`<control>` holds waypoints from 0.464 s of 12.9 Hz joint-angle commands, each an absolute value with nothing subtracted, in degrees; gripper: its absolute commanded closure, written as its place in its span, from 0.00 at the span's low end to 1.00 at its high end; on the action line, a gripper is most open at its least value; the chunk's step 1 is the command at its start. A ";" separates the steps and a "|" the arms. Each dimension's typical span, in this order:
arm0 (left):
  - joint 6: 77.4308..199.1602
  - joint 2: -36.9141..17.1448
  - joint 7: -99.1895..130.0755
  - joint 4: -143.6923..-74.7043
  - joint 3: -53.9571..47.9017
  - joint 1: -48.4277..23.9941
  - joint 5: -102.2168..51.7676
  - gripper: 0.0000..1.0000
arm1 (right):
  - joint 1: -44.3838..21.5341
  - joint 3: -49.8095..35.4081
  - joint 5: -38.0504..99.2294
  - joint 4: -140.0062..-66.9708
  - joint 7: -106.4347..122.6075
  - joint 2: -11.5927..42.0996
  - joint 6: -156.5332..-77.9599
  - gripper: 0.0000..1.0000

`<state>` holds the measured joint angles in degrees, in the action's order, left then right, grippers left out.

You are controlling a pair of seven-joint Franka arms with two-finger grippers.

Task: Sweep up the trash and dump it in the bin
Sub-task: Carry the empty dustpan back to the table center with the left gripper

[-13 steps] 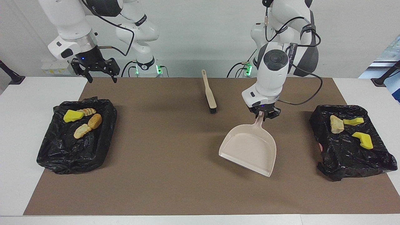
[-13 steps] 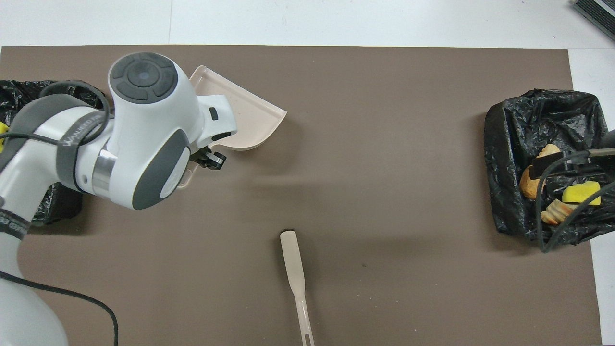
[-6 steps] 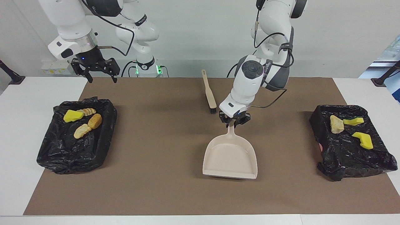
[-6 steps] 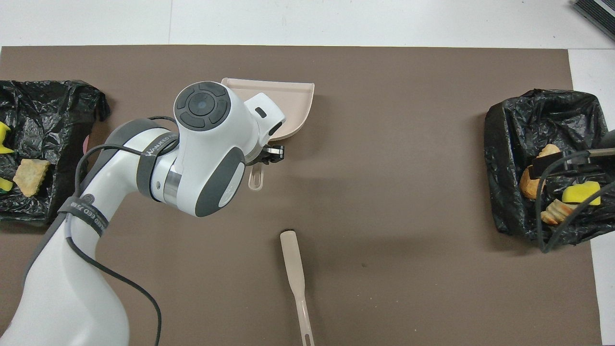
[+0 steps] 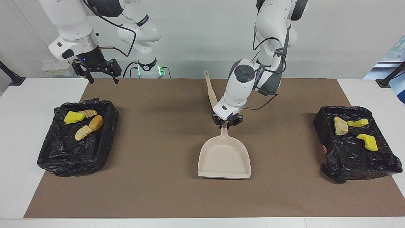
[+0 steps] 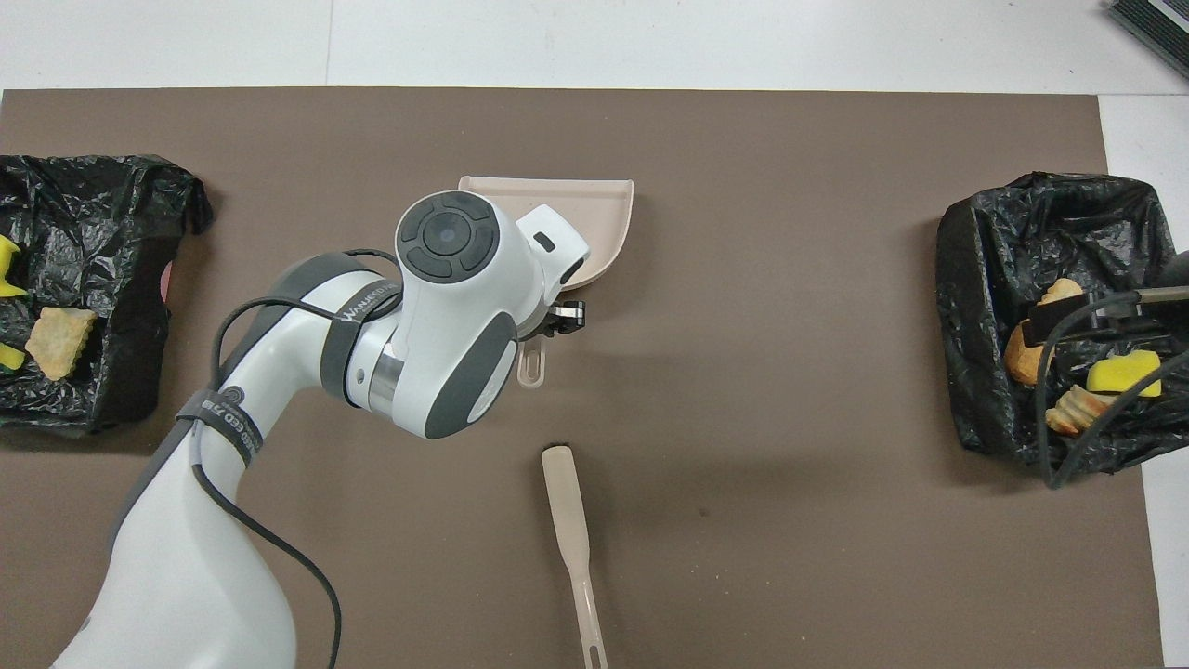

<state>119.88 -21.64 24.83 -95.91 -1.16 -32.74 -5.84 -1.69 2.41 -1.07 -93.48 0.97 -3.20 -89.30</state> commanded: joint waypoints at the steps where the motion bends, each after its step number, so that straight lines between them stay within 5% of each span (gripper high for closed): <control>1: 123.13 -20.13 25.31 -99.23 -0.09 -34.01 -6.59 1.00 | -1.41 2.11 -1.05 -93.96 0.35 -3.87 -88.77 0.00; 3: 123.13 -20.91 25.40 -99.67 -0.09 -35.06 -6.59 0.96 | -1.41 2.11 -1.14 -93.96 0.35 -3.87 -88.77 0.00; 5: 122.09 -20.92 26.01 -99.32 0.09 -35.16 -6.50 0.64 | -1.41 2.11 -1.06 -93.96 0.35 -3.87 -88.77 0.00; 6: 122.08 -20.92 26.02 -99.32 0.09 -35.16 -6.50 0.59 | -1.41 2.11 -1.05 -93.96 0.35 -3.87 -88.77 0.00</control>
<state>121.55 -21.72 25.36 -98.50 -1.08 -34.04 -5.86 -1.69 2.41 -1.07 -93.48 0.97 -3.20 -89.30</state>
